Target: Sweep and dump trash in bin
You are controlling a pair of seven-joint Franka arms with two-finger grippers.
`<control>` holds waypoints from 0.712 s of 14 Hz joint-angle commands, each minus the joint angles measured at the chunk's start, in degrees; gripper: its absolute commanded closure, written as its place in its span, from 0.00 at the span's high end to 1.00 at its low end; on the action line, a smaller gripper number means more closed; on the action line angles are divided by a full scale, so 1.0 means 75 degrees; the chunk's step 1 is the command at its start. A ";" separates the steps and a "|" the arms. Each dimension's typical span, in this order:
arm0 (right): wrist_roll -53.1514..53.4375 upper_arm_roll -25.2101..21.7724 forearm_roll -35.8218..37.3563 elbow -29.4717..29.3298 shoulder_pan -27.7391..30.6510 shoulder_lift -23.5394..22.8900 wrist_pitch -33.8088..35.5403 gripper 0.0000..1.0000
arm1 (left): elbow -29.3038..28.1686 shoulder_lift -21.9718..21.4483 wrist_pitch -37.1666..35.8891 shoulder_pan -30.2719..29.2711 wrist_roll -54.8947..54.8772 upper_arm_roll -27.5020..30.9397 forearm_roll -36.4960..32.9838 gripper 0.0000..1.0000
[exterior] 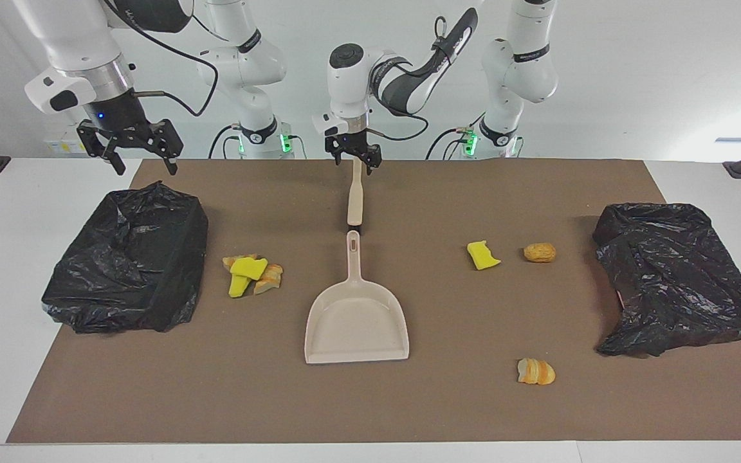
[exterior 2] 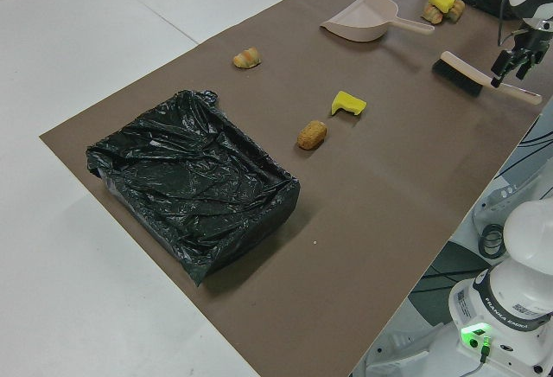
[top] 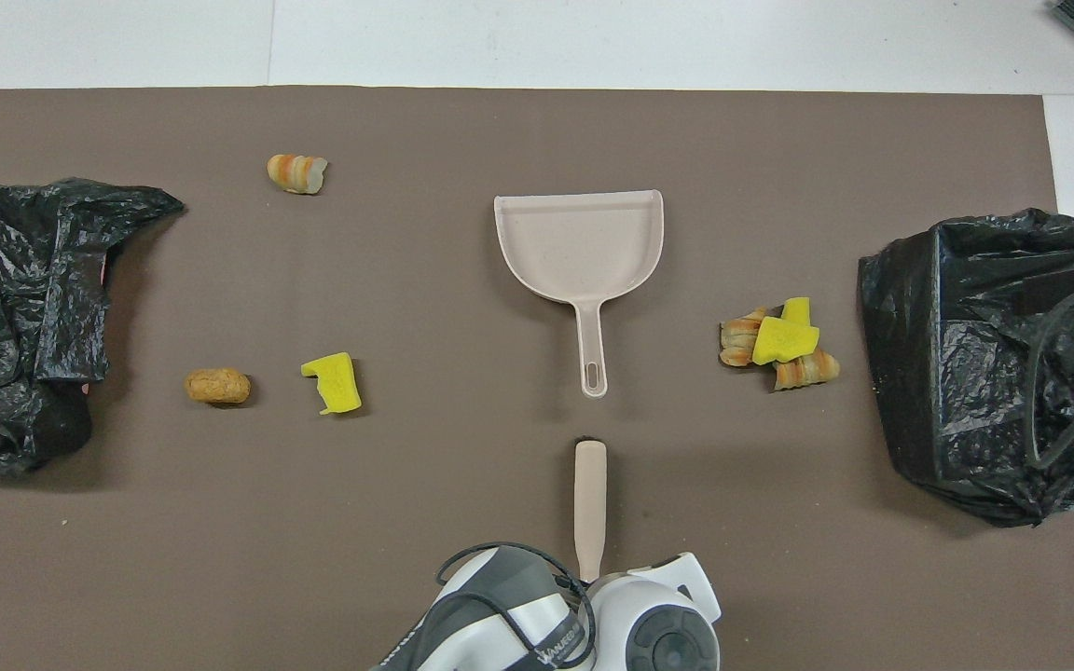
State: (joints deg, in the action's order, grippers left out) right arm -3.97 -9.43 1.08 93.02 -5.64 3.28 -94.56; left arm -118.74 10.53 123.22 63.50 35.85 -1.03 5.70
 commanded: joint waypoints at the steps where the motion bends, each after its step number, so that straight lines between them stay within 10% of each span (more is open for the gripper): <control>1: -0.0034 0.0027 -0.0074 0.0171 0.0061 0.0149 -0.0060 1.00 | -0.0047 -0.0115 -0.0138 0.0159 0.0083 0.0149 0.0153 0.99; 3: -0.0034 0.0027 -0.0074 0.0171 0.0061 0.0149 -0.0072 1.00 | -0.0023 -0.0173 -0.0478 0.0159 0.0106 0.0149 0.0154 0.80; 5: -0.0034 0.0027 -0.0074 0.0171 0.0061 0.0149 -0.0072 1.00 | 0.0000 -0.0255 -0.0795 0.0135 0.0142 0.0173 0.0154 0.00; 10: -0.0034 0.0027 -0.0074 0.0206 0.0061 0.0160 -0.0072 1.00 | 0.0152 -0.0360 -0.1309 -0.0110 0.0107 0.0336 0.0095 0.00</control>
State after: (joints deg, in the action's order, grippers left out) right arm -3.97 -9.43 1.08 93.06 -5.64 3.28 -94.56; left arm -118.32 9.32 116.73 63.35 36.46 0.53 5.99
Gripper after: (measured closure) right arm 0.000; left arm 0.731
